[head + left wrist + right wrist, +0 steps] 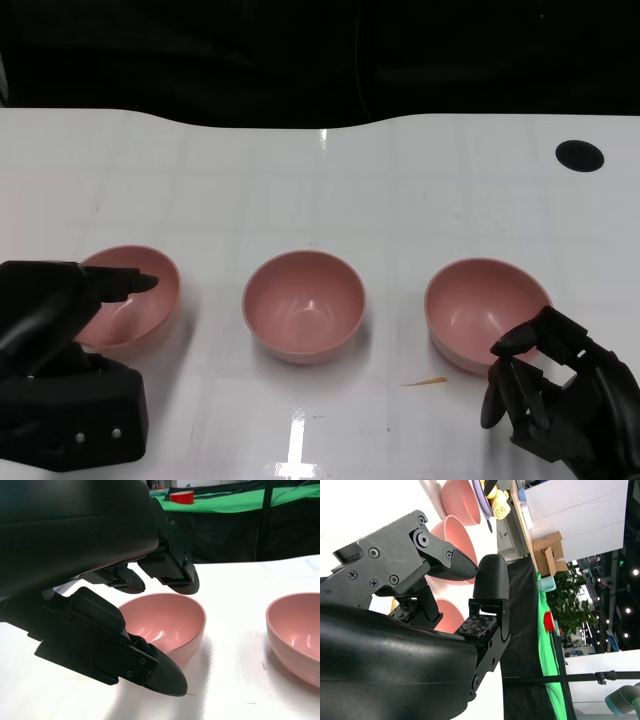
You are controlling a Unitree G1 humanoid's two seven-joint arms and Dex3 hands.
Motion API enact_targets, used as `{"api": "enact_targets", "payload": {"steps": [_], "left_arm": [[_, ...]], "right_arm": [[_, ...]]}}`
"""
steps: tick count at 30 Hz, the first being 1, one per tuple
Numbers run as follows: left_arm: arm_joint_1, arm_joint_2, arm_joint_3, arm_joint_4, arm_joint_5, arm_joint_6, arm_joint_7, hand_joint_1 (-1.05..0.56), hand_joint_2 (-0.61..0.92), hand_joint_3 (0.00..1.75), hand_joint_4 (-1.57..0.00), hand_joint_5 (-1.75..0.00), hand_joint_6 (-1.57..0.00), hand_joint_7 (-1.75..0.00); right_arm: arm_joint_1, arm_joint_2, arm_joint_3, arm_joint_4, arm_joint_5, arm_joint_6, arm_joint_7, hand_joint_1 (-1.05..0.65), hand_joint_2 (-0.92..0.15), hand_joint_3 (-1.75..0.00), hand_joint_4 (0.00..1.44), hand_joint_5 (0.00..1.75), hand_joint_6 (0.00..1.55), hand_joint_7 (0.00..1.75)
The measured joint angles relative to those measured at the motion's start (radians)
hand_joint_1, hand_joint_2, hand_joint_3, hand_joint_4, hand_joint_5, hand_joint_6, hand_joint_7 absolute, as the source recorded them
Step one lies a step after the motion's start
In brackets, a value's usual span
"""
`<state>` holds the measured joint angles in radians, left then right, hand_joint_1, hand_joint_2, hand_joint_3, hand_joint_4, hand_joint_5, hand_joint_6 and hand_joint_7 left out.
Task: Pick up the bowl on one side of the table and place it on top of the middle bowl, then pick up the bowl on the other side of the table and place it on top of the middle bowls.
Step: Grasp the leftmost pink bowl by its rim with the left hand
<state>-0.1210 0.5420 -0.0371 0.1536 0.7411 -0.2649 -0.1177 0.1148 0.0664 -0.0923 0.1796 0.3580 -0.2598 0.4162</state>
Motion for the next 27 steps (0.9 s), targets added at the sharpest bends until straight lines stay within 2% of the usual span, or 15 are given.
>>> {"api": "enact_targets", "payload": {"steps": [6, 17, 27], "left_arm": [[-0.082, 0.001, -0.071, 0.161, -0.005, -0.028, 0.048, -0.88, 0.92, 0.04, -0.5, 0.0, -0.6, -0.01], [-0.25, 0.013, -0.243, 0.48, 0.066, -0.088, 0.186, -0.83, 0.92, 0.15, -0.52, -0.02, -0.62, -0.01], [-0.37, -0.031, -0.342, 0.734, 0.056, -0.126, 0.245, -0.58, 0.92, 0.17, -0.58, -0.02, -0.67, -0.02]], "right_arm": [[0.0, 0.0, 0.003, -0.003, 0.001, 0.006, -0.005, -0.09, -0.6, -0.98, 0.87, 1.69, 0.79, 1.41], [-0.003, 0.001, 0.006, -0.002, 0.003, 0.007, -0.002, -0.08, -0.61, -0.97, 0.87, 1.69, 0.8, 1.39], [0.002, 0.001, 0.009, -0.006, 0.0, 0.006, -0.007, -0.09, -0.62, -0.95, 0.88, 1.67, 0.8, 1.4]]}}
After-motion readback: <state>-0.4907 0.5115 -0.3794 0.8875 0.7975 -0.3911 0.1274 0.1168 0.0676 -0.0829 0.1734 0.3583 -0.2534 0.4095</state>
